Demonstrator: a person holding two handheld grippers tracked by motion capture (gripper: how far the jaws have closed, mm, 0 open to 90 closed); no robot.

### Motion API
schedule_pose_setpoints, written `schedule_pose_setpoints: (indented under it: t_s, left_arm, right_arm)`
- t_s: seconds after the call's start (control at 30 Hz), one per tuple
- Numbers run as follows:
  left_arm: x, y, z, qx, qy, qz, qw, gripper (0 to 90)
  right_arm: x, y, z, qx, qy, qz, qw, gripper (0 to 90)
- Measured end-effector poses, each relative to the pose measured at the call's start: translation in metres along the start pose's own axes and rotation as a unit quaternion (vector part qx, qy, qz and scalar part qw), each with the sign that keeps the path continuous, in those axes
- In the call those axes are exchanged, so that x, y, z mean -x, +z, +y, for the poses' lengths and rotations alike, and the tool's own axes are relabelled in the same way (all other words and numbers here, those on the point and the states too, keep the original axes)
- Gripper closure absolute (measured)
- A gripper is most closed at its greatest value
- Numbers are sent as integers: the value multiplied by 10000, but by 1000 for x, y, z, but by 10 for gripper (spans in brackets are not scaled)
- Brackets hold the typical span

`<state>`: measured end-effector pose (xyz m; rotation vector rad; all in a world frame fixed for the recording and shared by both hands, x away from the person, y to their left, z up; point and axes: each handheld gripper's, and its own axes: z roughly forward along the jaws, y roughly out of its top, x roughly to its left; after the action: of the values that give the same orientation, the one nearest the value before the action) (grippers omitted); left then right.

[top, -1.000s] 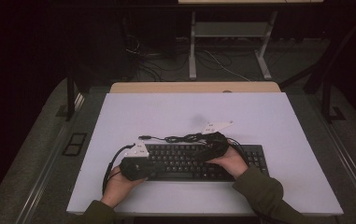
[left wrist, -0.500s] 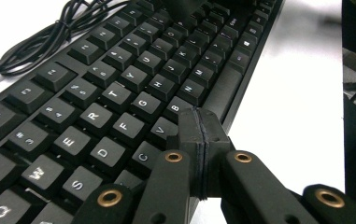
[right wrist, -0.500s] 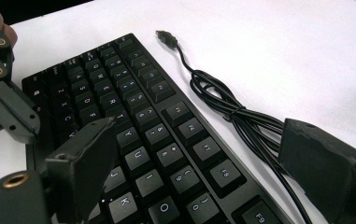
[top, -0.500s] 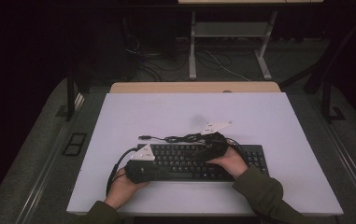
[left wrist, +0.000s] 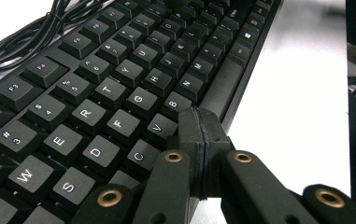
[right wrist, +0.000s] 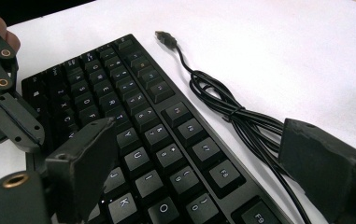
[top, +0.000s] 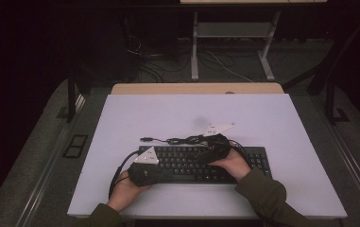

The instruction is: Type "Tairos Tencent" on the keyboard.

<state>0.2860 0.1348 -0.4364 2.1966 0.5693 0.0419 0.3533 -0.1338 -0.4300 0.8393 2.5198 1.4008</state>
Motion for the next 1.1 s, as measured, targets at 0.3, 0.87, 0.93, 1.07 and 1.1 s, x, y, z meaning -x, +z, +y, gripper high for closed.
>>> schedule_pose_setpoints:
  t_s: [0.3,0.87,0.93,1.07,1.1]
  left_arm:
    - [0,1,0,-5,-7,-9,10000,890]
    - [0,-1,1,-15,-15,54,10000,891]
    - [-1,-1,1,-4,-11,51,10000,891]
    - [-1,-3,2,38,-35,64,10000,888]
    - [-2,-4,2,40,-33,65,10000,880]
  right_arm:
    - [0,0,0,4,-4,-7,10000,114]
    - [0,0,0,16,25,-7,10000,114]
    - [0,0,0,23,28,-3,10000,115]
    - [1,-1,0,53,46,-5,10000,115]
    - [1,-1,0,49,56,-1,10000,114]
